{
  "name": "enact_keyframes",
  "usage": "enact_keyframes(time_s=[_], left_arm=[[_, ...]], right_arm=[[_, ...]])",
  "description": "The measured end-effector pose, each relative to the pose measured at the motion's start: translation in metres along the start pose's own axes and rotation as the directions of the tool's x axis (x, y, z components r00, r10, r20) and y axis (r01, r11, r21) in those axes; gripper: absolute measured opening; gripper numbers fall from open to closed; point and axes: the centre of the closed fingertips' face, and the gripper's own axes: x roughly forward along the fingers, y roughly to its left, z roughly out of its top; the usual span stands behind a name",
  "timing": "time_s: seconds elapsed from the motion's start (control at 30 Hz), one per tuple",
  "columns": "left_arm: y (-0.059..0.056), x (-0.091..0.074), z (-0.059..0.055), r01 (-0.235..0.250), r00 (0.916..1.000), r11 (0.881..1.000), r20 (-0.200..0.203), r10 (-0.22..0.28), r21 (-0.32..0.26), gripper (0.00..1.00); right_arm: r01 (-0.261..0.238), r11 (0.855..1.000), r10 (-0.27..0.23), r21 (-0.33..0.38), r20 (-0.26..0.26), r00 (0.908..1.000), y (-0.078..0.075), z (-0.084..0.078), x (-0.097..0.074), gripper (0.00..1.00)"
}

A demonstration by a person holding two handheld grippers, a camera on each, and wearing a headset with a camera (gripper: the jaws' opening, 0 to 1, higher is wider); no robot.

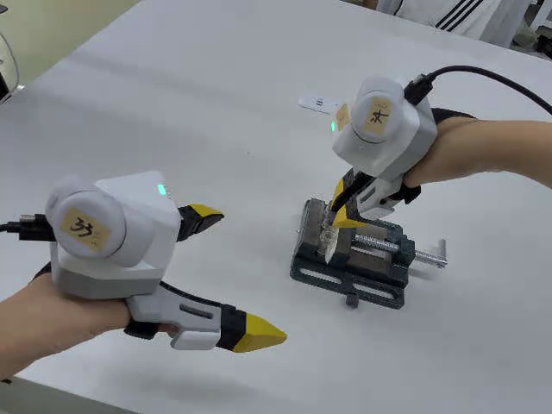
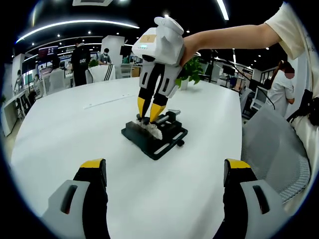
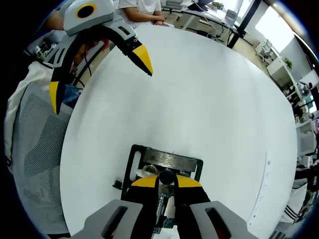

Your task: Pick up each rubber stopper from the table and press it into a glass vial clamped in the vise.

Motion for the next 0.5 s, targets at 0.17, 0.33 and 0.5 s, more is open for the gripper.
enact_keyframes(time_s=[0.17,0.33,0.5], left_arm=[[-0.0004,0.0006,-0.0003,0.001,1.0000,1.000,-0.001,-0.001,0.000,0.97],[-0.0008,0.0015,-0.0009,0.004,1.0000,1.000,-0.003,-0.004,-0.002,0.97],[-0.0018,0.0020,-0.0011,0.006,1.0000,1.000,-0.005,-0.006,-0.001,0.97]], right_arm=[[-0.007,1.000,0.007,-0.001,0.003,1.0000,0.0003,0.0009,-0.0005,0.10],[-0.002,1.000,0.002,-0.004,0.011,0.9999,0.0018,0.0009,-0.0009,0.11],[0.009,1.000,-0.009,0.006,0.019,0.9998,0.0007,0.0005,-0.0021,0.12]])
